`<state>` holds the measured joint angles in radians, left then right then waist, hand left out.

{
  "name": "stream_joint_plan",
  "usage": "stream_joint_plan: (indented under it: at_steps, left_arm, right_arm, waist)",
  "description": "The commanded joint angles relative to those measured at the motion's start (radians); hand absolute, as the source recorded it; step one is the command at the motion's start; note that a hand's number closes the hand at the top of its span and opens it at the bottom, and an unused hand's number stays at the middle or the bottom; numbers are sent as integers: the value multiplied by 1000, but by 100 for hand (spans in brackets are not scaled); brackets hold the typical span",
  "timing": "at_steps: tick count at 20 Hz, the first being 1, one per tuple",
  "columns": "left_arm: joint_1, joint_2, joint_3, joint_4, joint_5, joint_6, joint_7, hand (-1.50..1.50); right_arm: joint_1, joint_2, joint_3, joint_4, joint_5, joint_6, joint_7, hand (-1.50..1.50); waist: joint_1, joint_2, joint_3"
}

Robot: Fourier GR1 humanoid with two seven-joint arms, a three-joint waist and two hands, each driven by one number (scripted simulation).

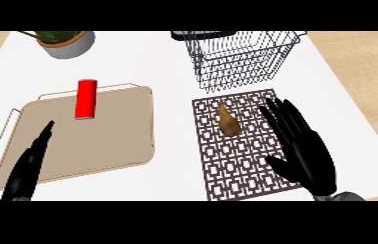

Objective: Pick the pear from the placemat and place it in the basket

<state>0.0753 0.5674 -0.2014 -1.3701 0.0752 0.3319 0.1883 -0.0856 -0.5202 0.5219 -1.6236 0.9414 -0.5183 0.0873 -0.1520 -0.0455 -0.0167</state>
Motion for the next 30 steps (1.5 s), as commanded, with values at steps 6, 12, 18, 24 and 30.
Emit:
stream_joint_plan:
  at_steps: [6, 12, 18, 24, 30]
  left_arm:
    - [10, -12, -25, -7, -5, -21, 6, 0]
    - [-42, -30, -35, 0, -10, -46, 8, 0]
    - [-45, -61, -49, -53, -62, -58, 24, 0]
    - [-97, -108, -15, 32, -125, -90, 17, 0]
    - [-98, -143, 11, -30, -163, -97, 85, 0]
  right_arm:
    - [129, 97, 159, -227, 440, 266, 434, -150]
    - [242, 230, 345, -452, 726, 552, 710, -150]
    - [137, 439, 396, -414, 816, 735, 786, -150]
    - [140, 401, 338, -334, 795, 601, 758, -150]
    - [94, 408, 268, -236, 772, 528, 712, -150]
  waist:
    - [47, 14, 5]
    - [102, 31, 12]
    - [155, 44, 16]
    - [153, 46, 17]
    - [154, 45, 17]
